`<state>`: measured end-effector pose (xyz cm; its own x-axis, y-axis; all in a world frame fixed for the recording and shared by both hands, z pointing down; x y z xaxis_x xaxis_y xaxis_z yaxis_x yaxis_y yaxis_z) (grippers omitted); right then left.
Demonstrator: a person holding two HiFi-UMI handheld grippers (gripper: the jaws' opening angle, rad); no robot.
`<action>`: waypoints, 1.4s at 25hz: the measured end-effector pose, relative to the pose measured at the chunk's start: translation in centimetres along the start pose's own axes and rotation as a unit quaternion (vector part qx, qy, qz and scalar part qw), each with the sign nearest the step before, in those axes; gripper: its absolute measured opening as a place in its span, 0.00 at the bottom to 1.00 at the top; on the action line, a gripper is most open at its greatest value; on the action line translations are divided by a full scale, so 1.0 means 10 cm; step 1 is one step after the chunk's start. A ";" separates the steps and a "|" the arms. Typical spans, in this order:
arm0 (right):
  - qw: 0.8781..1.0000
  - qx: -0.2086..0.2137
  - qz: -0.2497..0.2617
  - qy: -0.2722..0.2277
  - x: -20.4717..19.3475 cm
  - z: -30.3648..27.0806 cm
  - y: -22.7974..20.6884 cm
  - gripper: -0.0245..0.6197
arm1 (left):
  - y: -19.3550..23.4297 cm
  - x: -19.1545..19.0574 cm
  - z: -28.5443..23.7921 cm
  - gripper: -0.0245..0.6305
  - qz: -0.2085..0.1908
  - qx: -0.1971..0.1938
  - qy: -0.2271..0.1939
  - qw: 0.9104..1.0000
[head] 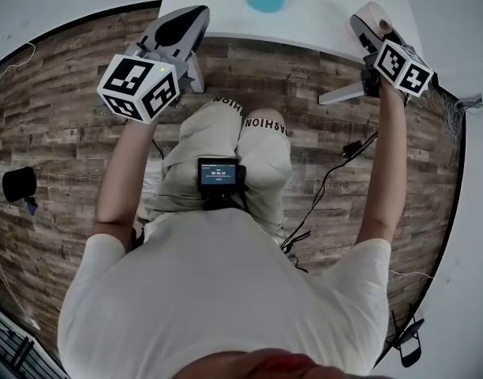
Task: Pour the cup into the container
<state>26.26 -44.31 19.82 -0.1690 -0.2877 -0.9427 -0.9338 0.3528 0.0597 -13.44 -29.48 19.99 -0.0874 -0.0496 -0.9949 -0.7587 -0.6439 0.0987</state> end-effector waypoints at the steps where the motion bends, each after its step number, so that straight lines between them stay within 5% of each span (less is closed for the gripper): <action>1: 1.000 -0.003 0.001 0.004 -0.03 -0.03 -0.01 0.62 | 0.01 -0.01 0.00 0.05 0.002 0.002 0.000 1.000; 20: 0.999 -0.031 0.033 0.018 -0.23 -0.26 -0.14 0.62 | 0.04 -0.13 0.05 0.05 0.018 0.009 0.007 1.000; 24: 0.998 -0.041 0.032 -0.020 -0.24 -0.18 -0.19 0.76 | 0.02 -0.12 0.08 0.05 0.018 0.007 0.003 1.000; 30: 0.993 -0.058 -0.002 -0.098 -0.12 0.29 -0.19 0.76 | -0.06 -0.10 0.13 0.05 0.016 0.003 -0.003 1.000; 35: 0.986 -0.071 0.027 -0.149 -0.13 0.85 0.06 0.73 | -0.15 -0.16 0.21 0.05 0.018 0.002 -0.004 1.000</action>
<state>28.63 -36.17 18.31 -0.1398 0.0104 -0.9901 -0.9643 0.2259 0.1385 -13.52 -26.89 21.47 -0.1197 -0.0667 -0.9906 -0.7581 -0.6381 0.1346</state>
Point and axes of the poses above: the fingertips, and each gripper's own axes: z backward along the fingers, y to its left, x out of its top, the point moved 9 cm from there along z, backward along the fingers, and after that the axes turned 8 degrees about -x, right-handed, at the moved point
